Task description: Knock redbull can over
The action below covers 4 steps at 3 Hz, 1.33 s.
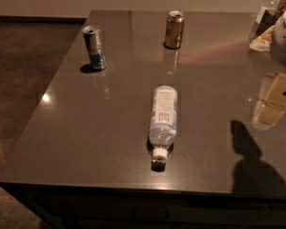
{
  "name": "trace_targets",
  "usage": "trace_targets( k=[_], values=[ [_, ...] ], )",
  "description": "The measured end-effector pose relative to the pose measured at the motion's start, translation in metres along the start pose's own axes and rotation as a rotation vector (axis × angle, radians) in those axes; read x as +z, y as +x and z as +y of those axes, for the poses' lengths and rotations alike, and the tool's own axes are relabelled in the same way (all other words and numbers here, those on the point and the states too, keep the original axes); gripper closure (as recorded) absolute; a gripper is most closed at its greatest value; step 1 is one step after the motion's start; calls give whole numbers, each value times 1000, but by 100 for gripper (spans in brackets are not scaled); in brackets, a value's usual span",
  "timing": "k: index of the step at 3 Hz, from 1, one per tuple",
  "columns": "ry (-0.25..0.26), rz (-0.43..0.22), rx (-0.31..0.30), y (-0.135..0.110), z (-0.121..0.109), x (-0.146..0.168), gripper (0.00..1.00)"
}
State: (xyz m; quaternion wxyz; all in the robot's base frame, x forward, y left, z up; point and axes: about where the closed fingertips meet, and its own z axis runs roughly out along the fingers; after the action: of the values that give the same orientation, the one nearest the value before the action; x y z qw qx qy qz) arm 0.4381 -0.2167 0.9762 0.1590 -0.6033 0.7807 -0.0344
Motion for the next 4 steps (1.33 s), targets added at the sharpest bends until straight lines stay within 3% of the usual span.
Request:
trace_targets(
  k=[1,2,3,4],
  values=[
    [0,0,0,0,0,0,0],
    [-9,-34,-16,-15,-9,5,0],
    [-6,-114,-21,-57,-34,25,0],
    [21,-195,-26,-114,-65,45,0]
  ],
)
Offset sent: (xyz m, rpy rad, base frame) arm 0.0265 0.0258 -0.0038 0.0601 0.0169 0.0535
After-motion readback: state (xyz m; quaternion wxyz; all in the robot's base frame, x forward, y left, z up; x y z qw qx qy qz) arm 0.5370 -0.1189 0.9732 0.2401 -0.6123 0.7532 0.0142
